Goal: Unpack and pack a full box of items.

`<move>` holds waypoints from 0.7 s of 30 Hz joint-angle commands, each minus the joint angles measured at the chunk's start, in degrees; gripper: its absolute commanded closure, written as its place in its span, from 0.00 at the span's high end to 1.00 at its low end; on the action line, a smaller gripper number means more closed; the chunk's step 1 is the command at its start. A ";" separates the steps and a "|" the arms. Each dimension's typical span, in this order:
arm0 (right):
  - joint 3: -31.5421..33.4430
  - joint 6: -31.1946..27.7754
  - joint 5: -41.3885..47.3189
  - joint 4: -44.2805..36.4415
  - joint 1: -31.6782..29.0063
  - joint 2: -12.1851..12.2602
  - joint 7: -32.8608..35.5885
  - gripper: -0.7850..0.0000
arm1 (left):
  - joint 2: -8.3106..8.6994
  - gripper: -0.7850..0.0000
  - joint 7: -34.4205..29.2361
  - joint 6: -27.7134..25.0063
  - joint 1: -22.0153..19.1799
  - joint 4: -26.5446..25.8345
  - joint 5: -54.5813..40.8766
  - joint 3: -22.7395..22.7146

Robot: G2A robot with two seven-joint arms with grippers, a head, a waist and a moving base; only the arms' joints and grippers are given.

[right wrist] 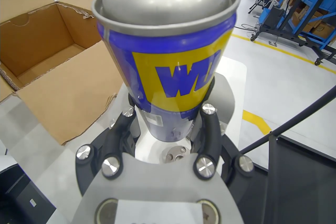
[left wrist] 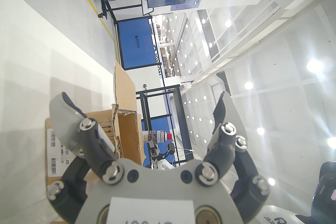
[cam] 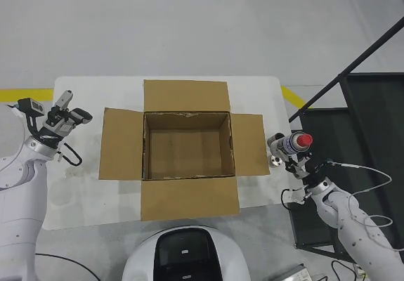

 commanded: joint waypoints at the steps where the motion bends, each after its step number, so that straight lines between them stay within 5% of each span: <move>1: 0.00 0.00 0.00 0.00 0.00 0.00 0.00 0.00 | 0.00 1.00 0.00 0.00 0.00 0.00 0.00 0.00; 8: 0.00 0.00 0.00 0.00 0.00 0.00 0.00 0.00 | 0.00 1.00 0.00 0.00 0.00 0.00 0.00 0.00; 13: 3.01 8.62 -3.58 -3.86 -1.18 0.23 4.84 0.00 | 0.00 1.00 0.00 0.00 0.00 0.00 0.00 0.00; 16: 6.83 13.51 -7.33 -11.75 -4.48 0.81 11.09 0.00 | 0.00 1.00 0.00 0.00 0.00 0.00 0.00 0.00; 21: 12.62 11.47 -12.37 -26.96 -10.18 1.83 24.99 0.00 | 0.00 1.00 0.00 0.00 0.00 0.00 0.00 0.00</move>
